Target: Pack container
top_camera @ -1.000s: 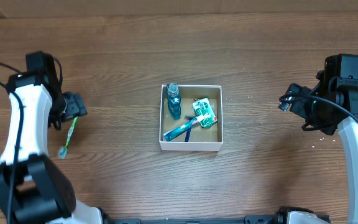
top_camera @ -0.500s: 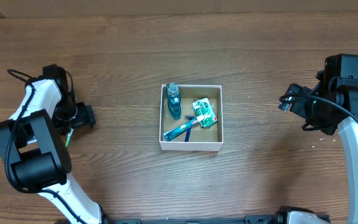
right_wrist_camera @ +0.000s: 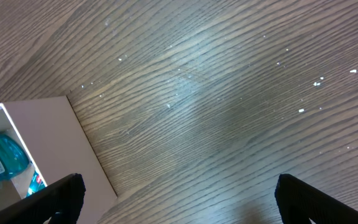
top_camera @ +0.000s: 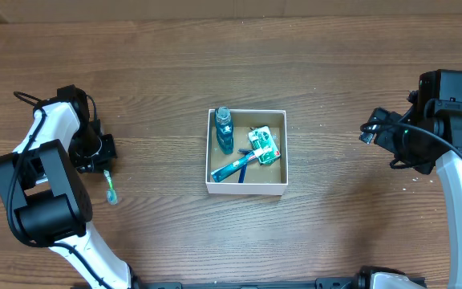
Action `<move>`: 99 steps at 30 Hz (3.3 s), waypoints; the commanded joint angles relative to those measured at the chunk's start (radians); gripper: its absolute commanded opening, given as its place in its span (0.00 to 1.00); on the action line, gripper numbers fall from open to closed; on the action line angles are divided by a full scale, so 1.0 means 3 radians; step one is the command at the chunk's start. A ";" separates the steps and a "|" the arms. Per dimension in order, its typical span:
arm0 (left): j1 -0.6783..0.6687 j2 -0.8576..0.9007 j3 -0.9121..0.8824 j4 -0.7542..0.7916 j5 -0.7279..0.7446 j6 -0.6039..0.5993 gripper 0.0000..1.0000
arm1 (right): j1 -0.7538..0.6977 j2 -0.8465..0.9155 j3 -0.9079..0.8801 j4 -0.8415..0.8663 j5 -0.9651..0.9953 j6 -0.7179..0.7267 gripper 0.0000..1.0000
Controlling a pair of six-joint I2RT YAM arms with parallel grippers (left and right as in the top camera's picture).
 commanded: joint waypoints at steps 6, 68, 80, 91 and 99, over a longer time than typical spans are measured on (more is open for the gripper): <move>-0.0205 -0.0225 0.0215 -0.0273 0.0128 -0.0123 0.04 | -0.0006 -0.0031 0.0004 0.0014 -0.0008 -0.0015 1.00; -0.1155 -0.1609 0.1200 -0.0492 -0.0284 -0.0830 1.00 | 0.1083 0.0679 0.0020 0.1442 0.0244 -0.0465 1.00; -0.1115 -0.1562 0.1200 -0.0589 -0.0453 -0.0776 1.00 | 0.1027 0.0521 0.0017 0.1652 0.0271 -0.0310 1.00; -0.1353 -0.3226 -0.0038 -0.0223 -0.0486 -0.0776 1.00 | 0.1055 -0.0568 -0.0075 0.1321 0.0446 -0.0182 1.00; -0.1353 -0.5196 -0.1363 -0.0149 -0.0487 -0.0952 1.00 | 0.1123 -0.2280 -0.1481 0.1516 0.0565 -0.0160 1.00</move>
